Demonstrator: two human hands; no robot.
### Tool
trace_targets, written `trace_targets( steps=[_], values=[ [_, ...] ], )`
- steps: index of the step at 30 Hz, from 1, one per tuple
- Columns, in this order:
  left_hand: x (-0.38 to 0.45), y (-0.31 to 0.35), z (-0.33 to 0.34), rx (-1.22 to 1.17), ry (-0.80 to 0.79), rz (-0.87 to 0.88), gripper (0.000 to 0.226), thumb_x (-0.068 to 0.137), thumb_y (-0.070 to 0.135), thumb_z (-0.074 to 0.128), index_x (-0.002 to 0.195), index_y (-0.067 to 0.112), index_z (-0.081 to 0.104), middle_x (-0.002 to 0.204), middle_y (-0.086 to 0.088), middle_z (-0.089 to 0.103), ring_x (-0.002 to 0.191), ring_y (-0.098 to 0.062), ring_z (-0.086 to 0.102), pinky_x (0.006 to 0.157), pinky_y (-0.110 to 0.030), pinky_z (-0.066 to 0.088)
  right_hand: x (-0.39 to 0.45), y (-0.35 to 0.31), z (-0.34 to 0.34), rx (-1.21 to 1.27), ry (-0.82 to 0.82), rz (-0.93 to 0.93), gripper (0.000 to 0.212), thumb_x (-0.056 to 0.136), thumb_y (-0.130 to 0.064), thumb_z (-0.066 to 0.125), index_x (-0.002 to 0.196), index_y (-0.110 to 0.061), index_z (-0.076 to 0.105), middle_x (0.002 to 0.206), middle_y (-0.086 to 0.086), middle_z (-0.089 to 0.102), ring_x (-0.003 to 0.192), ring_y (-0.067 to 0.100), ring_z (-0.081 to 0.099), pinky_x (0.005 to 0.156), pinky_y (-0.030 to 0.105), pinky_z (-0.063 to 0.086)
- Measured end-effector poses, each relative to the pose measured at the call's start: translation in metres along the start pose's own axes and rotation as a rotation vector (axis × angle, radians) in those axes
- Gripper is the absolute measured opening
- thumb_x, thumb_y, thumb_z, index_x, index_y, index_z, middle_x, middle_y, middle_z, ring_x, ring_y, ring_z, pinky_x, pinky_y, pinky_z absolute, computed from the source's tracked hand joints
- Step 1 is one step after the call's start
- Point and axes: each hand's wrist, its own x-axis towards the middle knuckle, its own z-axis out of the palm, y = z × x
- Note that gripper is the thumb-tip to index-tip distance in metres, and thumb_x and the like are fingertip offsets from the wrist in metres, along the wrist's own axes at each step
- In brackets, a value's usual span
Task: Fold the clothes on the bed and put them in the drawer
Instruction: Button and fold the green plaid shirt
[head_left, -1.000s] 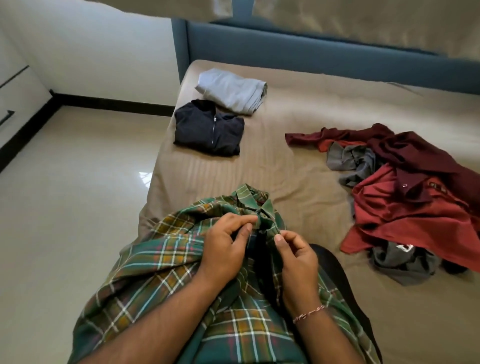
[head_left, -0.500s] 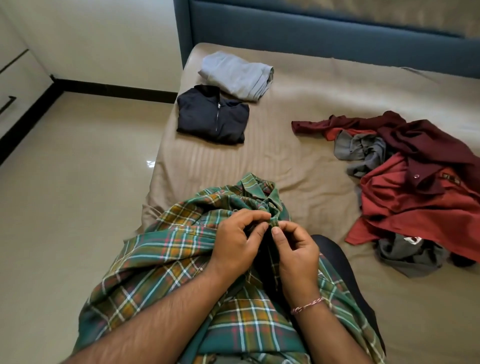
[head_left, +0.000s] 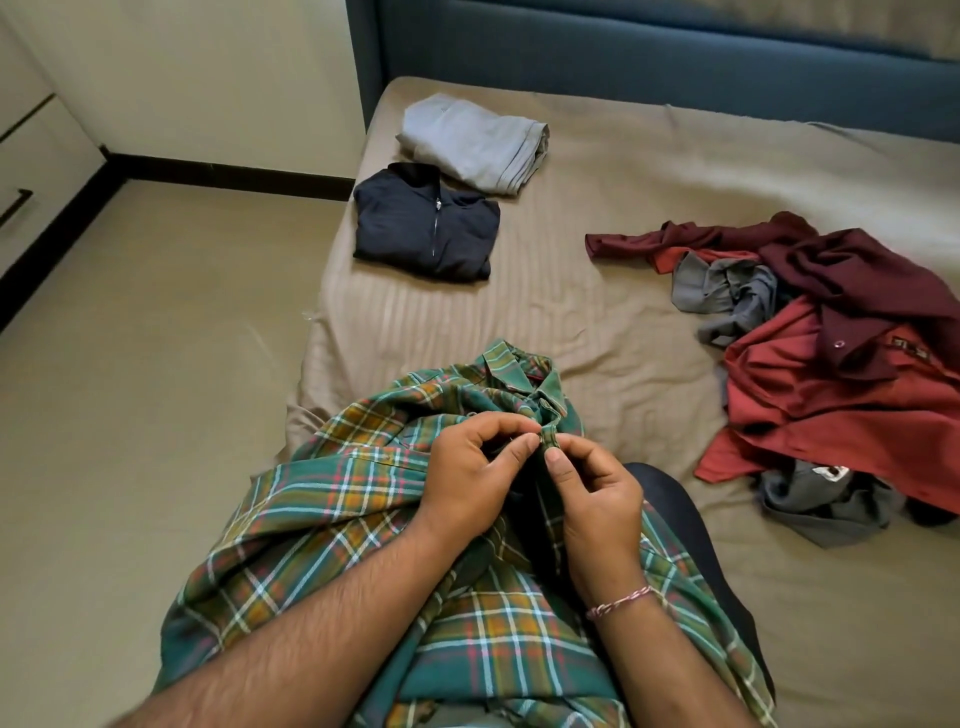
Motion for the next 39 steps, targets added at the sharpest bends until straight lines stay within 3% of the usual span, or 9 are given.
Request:
trace_targets(
  steps=[5, 10, 17, 21, 23, 26, 31, 34, 39],
  values=[
    [0.001, 0.0, 0.0, -0.027, 0.02, -0.036, 0.012, 0.089, 0.006, 0.081, 0.094, 0.017, 0.082, 0.09, 0.009, 0.079, 0.089, -0.006, 0.075, 0.081, -0.02, 0.058, 0.0, 0.001, 0.0, -0.006, -0.003, 0.01, 0.016, 0.094, -0.001, 0.071, 0.097, -0.016, 0.078, 0.097, 0.002, 0.079, 0.094, 0.017, 0.075, 0.088, 0.033, 0.061],
    [0.001, -0.001, 0.0, -0.041, 0.025, -0.054, 0.011, 0.089, 0.006, 0.08, 0.093, 0.017, 0.082, 0.089, 0.007, 0.079, 0.086, -0.008, 0.075, 0.079, -0.023, 0.06, 0.0, 0.002, -0.003, 0.06, -0.048, 0.017, 0.019, 0.096, -0.014, 0.062, 0.099, -0.016, 0.08, 0.102, 0.009, 0.079, 0.101, 0.03, 0.074, 0.092, 0.046, 0.058],
    [0.003, 0.001, 0.0, -0.083, -0.054, -0.095, 0.016, 0.09, 0.0, 0.076, 0.094, 0.015, 0.077, 0.082, 0.004, 0.075, 0.073, -0.004, 0.068, 0.071, -0.02, 0.057, 0.003, 0.004, -0.001, 0.105, -0.064, 0.071, 0.025, 0.099, 0.006, 0.057, 0.102, -0.006, 0.079, 0.103, 0.013, 0.078, 0.104, 0.033, 0.074, 0.096, 0.05, 0.058],
    [0.006, -0.002, -0.001, -0.129, -0.113, -0.116, 0.02, 0.091, -0.003, 0.074, 0.1, 0.015, 0.075, 0.08, -0.001, 0.068, 0.072, -0.009, 0.062, 0.07, -0.024, 0.056, 0.01, 0.003, -0.001, 0.317, -0.092, 0.262, 0.04, 0.091, 0.02, 0.044, 0.093, 0.0, 0.079, 0.109, 0.029, 0.073, 0.109, 0.046, 0.069, 0.097, 0.048, 0.058],
    [0.008, -0.004, -0.002, -0.137, -0.144, -0.126, 0.022, 0.091, -0.003, 0.073, 0.1, 0.017, 0.074, 0.078, -0.001, 0.066, 0.071, -0.012, 0.06, 0.069, -0.029, 0.055, 0.012, 0.004, -0.003, 0.335, -0.139, 0.261, 0.035, 0.093, 0.018, 0.05, 0.092, -0.002, 0.079, 0.111, 0.031, 0.071, 0.108, 0.046, 0.07, 0.094, 0.044, 0.06],
    [0.01, -0.008, -0.005, -0.155, -0.196, -0.171, 0.021, 0.091, -0.001, 0.074, 0.102, 0.016, 0.073, 0.074, 0.0, 0.065, 0.068, -0.014, 0.058, 0.066, -0.028, 0.052, 0.012, 0.004, -0.006, 0.197, -0.225, 0.116, 0.017, 0.093, 0.006, 0.067, 0.1, -0.004, 0.078, 0.109, 0.023, 0.074, 0.106, 0.039, 0.072, 0.095, 0.045, 0.059],
    [0.014, -0.012, -0.011, -0.104, -0.276, -0.196, 0.021, 0.093, 0.001, 0.072, 0.107, 0.016, 0.072, 0.077, -0.008, 0.071, 0.071, -0.022, 0.062, 0.071, -0.04, 0.052, 0.017, 0.005, -0.01, -0.057, -0.266, 0.021, 0.021, 0.086, 0.0, 0.08, 0.102, -0.012, 0.079, 0.102, 0.01, 0.077, 0.098, 0.029, 0.074, 0.091, 0.042, 0.061],
    [0.014, -0.014, -0.011, -0.021, -0.267, -0.177, 0.023, 0.095, 0.003, 0.068, 0.108, 0.021, 0.072, 0.081, -0.009, 0.075, 0.073, -0.031, 0.069, 0.072, -0.047, 0.058, 0.016, 0.003, -0.009, -0.25, -0.27, -0.066, 0.023, 0.084, -0.003, 0.083, 0.101, -0.018, 0.078, 0.096, -0.001, 0.077, 0.089, 0.017, 0.074, 0.083, 0.03, 0.061],
    [0.012, -0.01, -0.008, 0.09, -0.26, -0.106, 0.024, 0.096, 0.013, 0.071, 0.114, 0.029, 0.072, 0.079, 0.003, 0.074, 0.072, -0.013, 0.07, 0.07, -0.033, 0.059, 0.014, 0.002, -0.008, -0.603, -0.222, -0.382, 0.025, 0.079, -0.006, 0.084, 0.098, -0.021, 0.078, 0.096, -0.013, 0.073, 0.087, 0.007, 0.07, 0.078, 0.019, 0.055]
  ],
)
